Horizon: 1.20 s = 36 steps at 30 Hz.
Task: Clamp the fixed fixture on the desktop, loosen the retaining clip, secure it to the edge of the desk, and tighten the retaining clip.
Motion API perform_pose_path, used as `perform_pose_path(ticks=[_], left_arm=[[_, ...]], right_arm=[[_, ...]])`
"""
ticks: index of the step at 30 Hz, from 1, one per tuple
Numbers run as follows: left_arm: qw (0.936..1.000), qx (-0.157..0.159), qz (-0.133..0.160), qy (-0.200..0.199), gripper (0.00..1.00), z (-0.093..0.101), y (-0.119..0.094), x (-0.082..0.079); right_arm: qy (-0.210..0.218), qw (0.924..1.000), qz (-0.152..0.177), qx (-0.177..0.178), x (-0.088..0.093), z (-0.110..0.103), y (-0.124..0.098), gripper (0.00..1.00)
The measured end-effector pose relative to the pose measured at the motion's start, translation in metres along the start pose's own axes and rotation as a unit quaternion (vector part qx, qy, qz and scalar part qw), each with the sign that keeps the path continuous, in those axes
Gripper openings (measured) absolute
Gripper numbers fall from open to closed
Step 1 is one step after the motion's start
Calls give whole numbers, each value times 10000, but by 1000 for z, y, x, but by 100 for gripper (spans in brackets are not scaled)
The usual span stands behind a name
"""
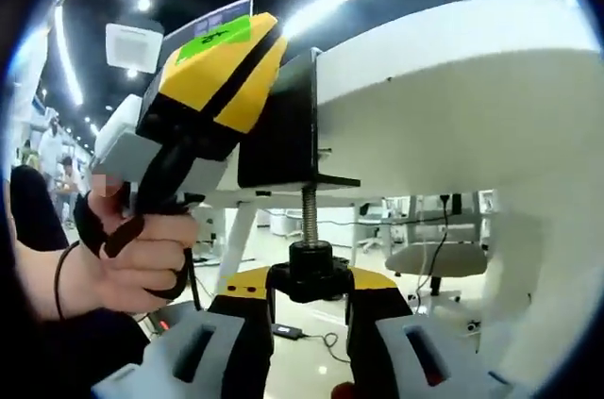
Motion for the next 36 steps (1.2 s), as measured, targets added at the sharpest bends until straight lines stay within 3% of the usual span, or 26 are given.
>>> perform_pose_path(ticks=[3, 5, 8, 12, 16, 21, 30, 31, 33, 35, 36], left_arm=[[10000, 5, -30, 6, 2, 0, 0, 0], [10000, -4, -26, 14, 2, 1, 0, 0], [10000, -14, -8, 14, 2, 1, 0, 0], [10000, -10, -7, -3, 2, 1, 0, 0], [10000, -32, -17, -12, 2, 1, 1, 0], [10000, -28, 0, -60, 2, 0, 0, -1], [9999, 3, 61, -101, 2, -1, 0, 0], [9999, 5, 55, -95, 2, -1, 0, 0], [9999, 4, 46, -92, 2, -1, 0, 0], [10000, -5, 38, -79, 2, 0, 0, 0], [10000, -9, 45, -77, 2, -1, 0, 0]], right_arm=[[221, 9988, 129, 413, -6, -7, -9, 46], [116, 9958, 172, 889, -9, -13, -20, 45], [-5, 9826, -24, 1856, -9, -23, -33, 45], [-151, 9656, -346, 2574, -2, -41, -37, 45], [-614, 9647, -376, 2532, 1, -55, -24, 45], [-520, 9591, -360, 2759, 0, -45, -7, 43], [-368, 9573, -353, 2847, 1, -37, -3, 24], [-373, 9579, -370, 2824, 1, -35, -1, 24], [-378, 9669, -391, 2491, 3, -34, 1, 22], [-221, 9776, -352, 2062, 6, -28, 1, 13], [-187, 9789, -346, 2004, 6, -26, 0, 9]])
Point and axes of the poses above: the point that each gripper's makers call its tool centre point, and the gripper's own axes: y roughly forward along the fingers, z roughly to its right, x roughly out of its underside, the point moved 9 cm from there along -y, roughly backward along the fingers, and after that the axes turned 5 degrees about x, right-handed, at the moved point
